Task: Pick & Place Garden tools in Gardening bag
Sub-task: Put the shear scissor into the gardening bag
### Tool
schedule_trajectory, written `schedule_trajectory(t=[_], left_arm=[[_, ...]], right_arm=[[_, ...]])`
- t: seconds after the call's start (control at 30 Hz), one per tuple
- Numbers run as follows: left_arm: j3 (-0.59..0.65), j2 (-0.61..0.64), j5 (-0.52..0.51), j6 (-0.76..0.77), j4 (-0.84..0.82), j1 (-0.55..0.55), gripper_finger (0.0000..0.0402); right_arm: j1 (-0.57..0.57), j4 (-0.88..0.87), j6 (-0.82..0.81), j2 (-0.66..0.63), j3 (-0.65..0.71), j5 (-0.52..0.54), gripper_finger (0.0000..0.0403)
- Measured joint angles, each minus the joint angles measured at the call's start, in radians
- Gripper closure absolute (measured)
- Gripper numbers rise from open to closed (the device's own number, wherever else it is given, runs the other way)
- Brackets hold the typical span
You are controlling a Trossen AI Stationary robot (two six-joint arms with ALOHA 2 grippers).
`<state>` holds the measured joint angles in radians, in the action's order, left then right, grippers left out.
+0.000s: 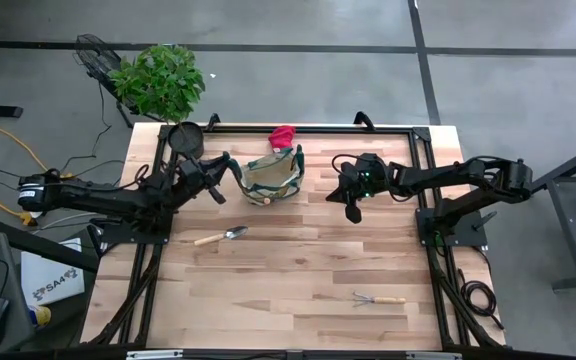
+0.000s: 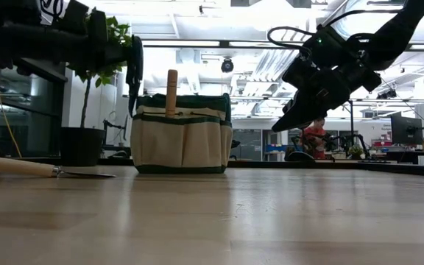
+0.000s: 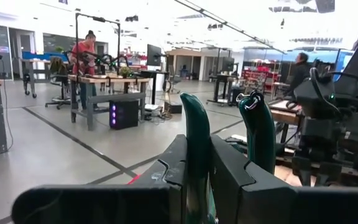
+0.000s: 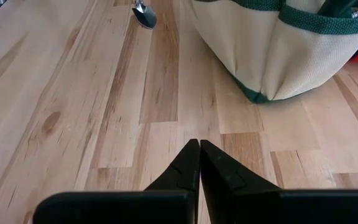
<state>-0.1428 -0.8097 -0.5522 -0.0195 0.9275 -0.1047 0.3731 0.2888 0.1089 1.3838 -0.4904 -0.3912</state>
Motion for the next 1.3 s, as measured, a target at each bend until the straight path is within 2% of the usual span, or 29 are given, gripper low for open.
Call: schedule_trajectory(t=[0.47,0.77,1.03,1.2,1.3], left_arm=[[-0.001,-0.076,-0.001,0.03,0.053,0.0,0.0367],[-0.001,-0.126,-0.077,0.058,0.106,0.0,0.0367],[-0.001,-0.126,-0.084,0.069,0.128,0.0,0.0367],[-0.001,-0.126,-0.045,-0.003,0.091,0.0,0.0367],[-0.001,-0.126,0.029,-0.041,0.078,0.0,0.0367]], right_arm=[[0.0,0.015,0.0,0.0,0.0,0.0,0.0399],[0.0,0.014,0.002,0.0,0.0,0.0,0.0399],[0.0,0.012,0.004,0.0,0.0,0.0,0.0399],[0.0,0.004,0.004,0.0,0.0,0.0,0.0399],[0.0,0.004,0.004,0.0,0.0,0.0,0.0399]])
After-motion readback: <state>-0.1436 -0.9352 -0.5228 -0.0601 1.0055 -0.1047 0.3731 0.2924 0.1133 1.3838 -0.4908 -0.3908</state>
